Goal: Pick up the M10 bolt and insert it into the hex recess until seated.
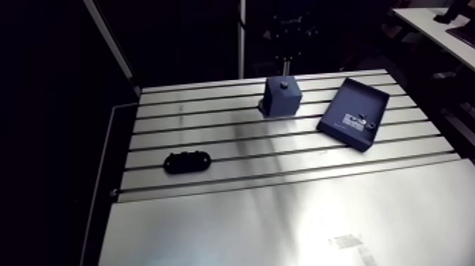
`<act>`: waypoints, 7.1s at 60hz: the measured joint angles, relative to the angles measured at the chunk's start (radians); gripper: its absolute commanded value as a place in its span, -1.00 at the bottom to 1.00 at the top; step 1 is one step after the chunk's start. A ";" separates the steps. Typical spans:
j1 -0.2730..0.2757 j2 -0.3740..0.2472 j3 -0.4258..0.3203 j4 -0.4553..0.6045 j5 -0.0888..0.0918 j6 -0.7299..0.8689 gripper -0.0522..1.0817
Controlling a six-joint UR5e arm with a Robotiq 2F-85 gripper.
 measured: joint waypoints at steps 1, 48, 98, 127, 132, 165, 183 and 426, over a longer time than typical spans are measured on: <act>0.000 0.000 0.001 0.000 0.001 0.001 0.99; -0.008 -0.007 0.073 -0.091 0.008 0.006 0.99; -0.018 -0.002 0.074 -0.114 0.005 -0.006 0.99; -0.016 0.003 0.075 -0.117 0.003 -0.008 0.99; -0.016 0.004 0.075 -0.117 0.003 -0.008 0.99; -0.016 0.008 0.075 -0.119 0.003 -0.011 0.99; -0.016 0.009 0.077 -0.120 0.003 -0.012 0.99; -0.005 -0.202 0.036 0.169 0.016 -0.004 -0.90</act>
